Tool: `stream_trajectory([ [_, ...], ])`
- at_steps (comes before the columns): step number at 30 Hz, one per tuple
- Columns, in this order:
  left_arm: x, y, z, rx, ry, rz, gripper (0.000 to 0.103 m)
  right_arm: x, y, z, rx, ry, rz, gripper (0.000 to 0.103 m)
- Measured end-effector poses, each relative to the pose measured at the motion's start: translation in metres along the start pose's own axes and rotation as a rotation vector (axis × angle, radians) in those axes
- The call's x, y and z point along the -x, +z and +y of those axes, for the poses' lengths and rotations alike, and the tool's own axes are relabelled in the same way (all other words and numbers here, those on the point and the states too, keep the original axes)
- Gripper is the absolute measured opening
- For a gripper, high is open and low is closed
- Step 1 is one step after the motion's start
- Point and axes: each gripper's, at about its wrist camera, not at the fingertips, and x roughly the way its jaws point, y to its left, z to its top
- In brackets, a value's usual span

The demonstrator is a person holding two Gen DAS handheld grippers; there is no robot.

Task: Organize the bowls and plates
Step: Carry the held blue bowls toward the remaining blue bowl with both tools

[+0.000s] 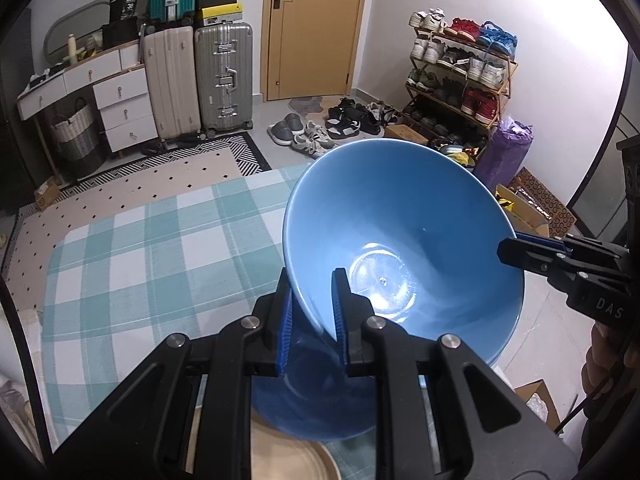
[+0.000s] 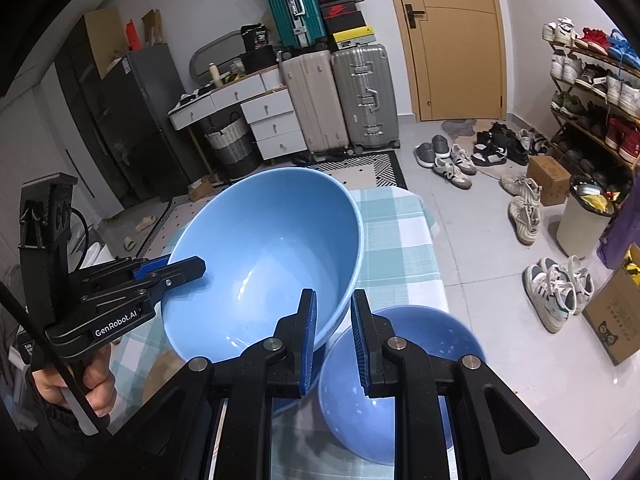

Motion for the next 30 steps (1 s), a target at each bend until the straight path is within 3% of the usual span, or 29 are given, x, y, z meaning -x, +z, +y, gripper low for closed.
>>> stream_trajectory([
  [14, 0.025, -0.026, 0.011, 0.027, 0.009, -0.008, 0.015, -0.006, -0.018, 0.014, 0.013, 0.035, 0.022, 0.018],
  [30, 0.015, -0.049, 0.026, 0.055, 0.013, 0.006, 0.015, -0.022, -0.035, 0.023, 0.015, 0.046, 0.054, 0.018],
])
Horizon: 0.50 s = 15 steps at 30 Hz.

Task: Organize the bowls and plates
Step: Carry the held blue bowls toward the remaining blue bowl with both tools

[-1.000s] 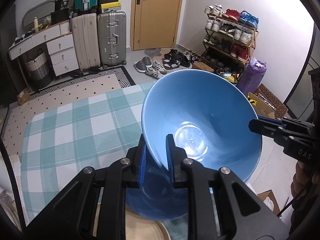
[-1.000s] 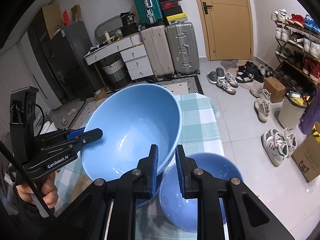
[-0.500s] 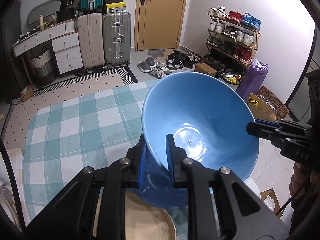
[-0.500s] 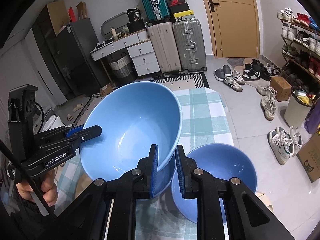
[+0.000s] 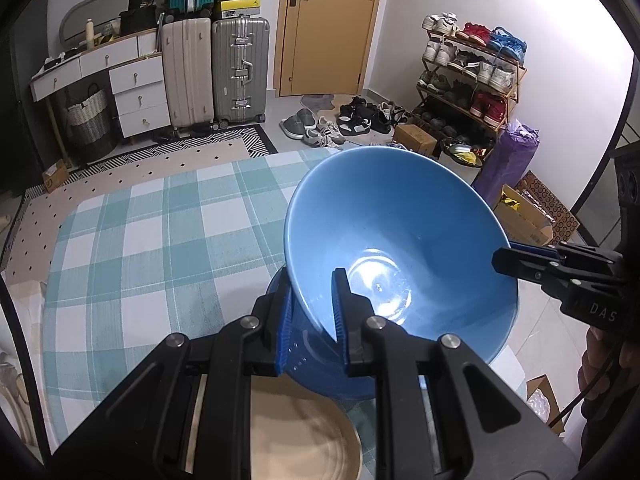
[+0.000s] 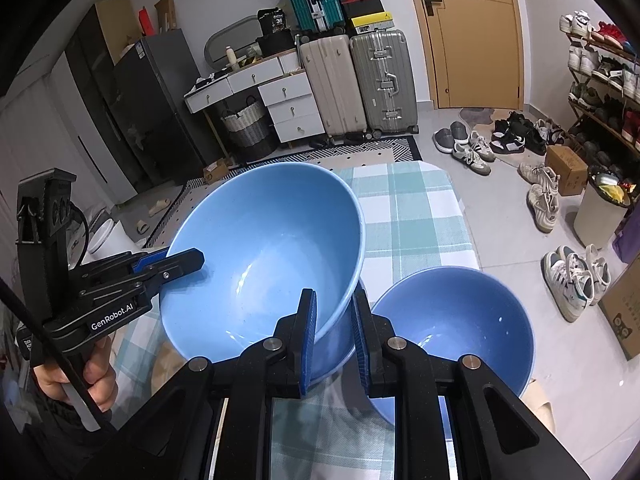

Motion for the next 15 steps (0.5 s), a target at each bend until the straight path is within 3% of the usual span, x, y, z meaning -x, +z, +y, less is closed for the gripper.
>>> stream_trajectory([
  [15, -0.032, -0.020, 0.016, 0.008, 0.008, 0.038, 0.015, -0.021, -0.011, 0.000, -0.008, 0.000, 0.040, 0.018],
])
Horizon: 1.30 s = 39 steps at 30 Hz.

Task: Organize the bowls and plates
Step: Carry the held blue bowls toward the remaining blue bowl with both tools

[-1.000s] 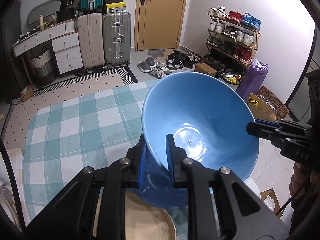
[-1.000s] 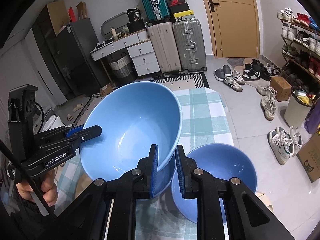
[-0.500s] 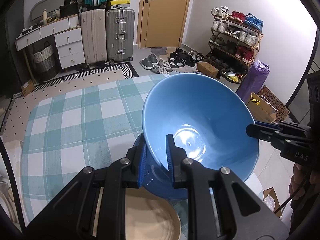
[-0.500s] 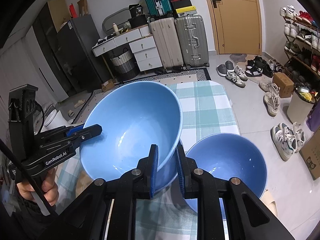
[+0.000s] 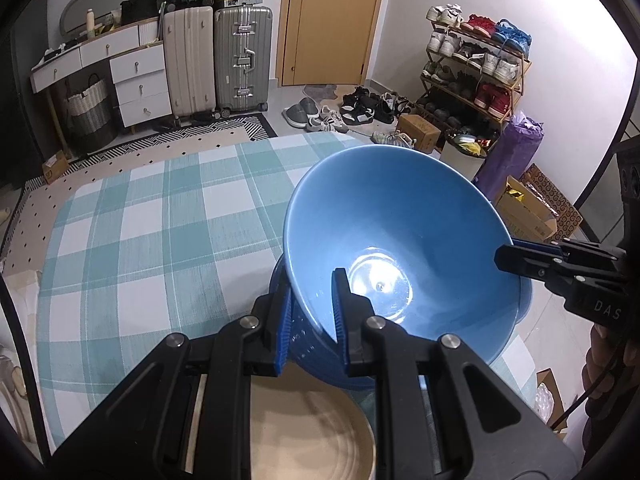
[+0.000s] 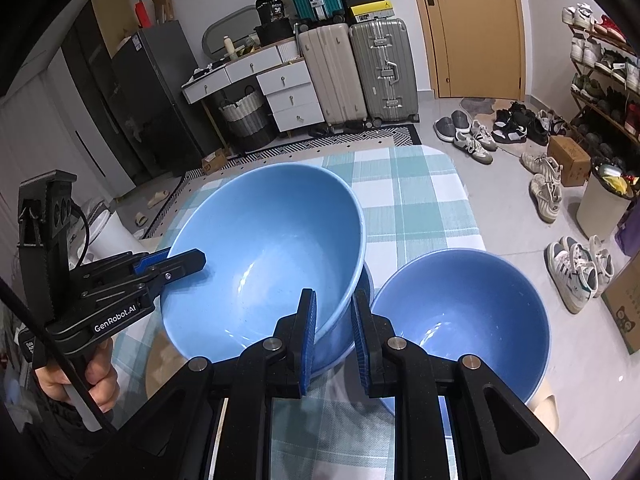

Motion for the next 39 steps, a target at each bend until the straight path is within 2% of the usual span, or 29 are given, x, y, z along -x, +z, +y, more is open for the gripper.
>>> stream_trajectory([
  [27, -0.060, -0.024, 0.024, -0.003, 0.011, 0.041, 0.015, -0.038, -0.015, 0.002, 0.008, -0.033, 0.065, 0.018],
  [39, -0.084, -0.033, 0.028, -0.035, 0.040, 0.057, 0.016, -0.054, -0.019, 0.007, 0.049, -0.089, 0.087, 0.018],
])
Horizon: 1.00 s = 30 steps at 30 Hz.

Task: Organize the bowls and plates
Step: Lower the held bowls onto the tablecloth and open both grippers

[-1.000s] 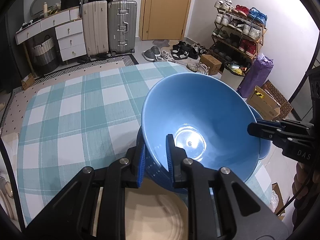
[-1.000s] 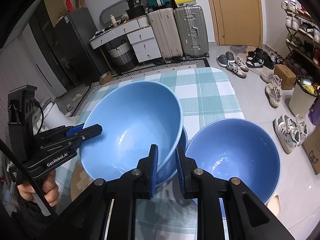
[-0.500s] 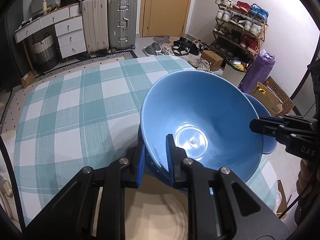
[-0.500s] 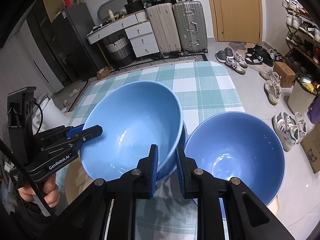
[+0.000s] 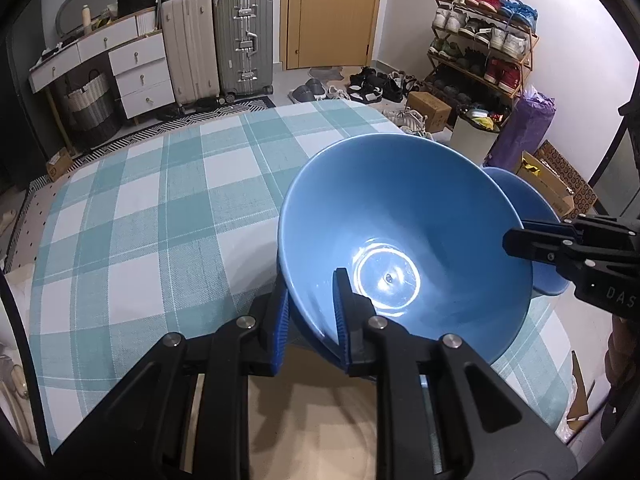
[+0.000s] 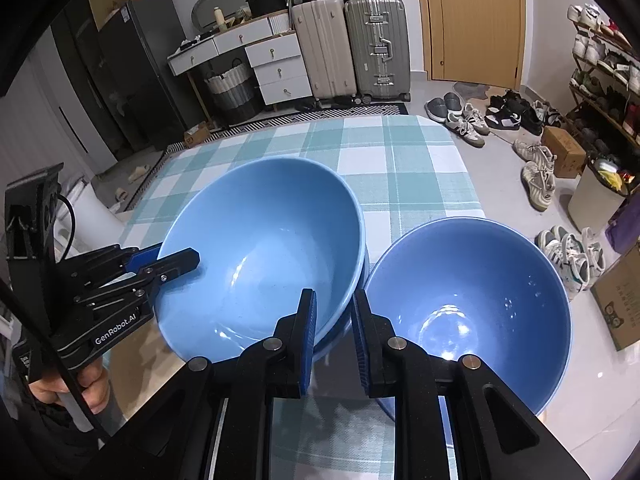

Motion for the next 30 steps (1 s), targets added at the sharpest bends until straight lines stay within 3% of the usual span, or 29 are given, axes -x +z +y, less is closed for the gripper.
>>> stream_trajectory([
  [12, -0.013, -0.007, -0.001, -0.037, 0.045, -0.008, 0.017, -0.012, -0.006, -0.001, 0.012, -0.014, 0.017, 0.018],
  [22, -0.018, -0.011, -0.014, -0.110, 0.134, -0.015, 0.020, -0.018, -0.007, 0.002, 0.030, -0.037, 0.023, 0.019],
  [30, -0.017, -0.014, -0.015, -0.103, 0.115, -0.007, 0.024, -0.021, -0.009, 0.007, 0.057, -0.058, 0.023, 0.020],
])
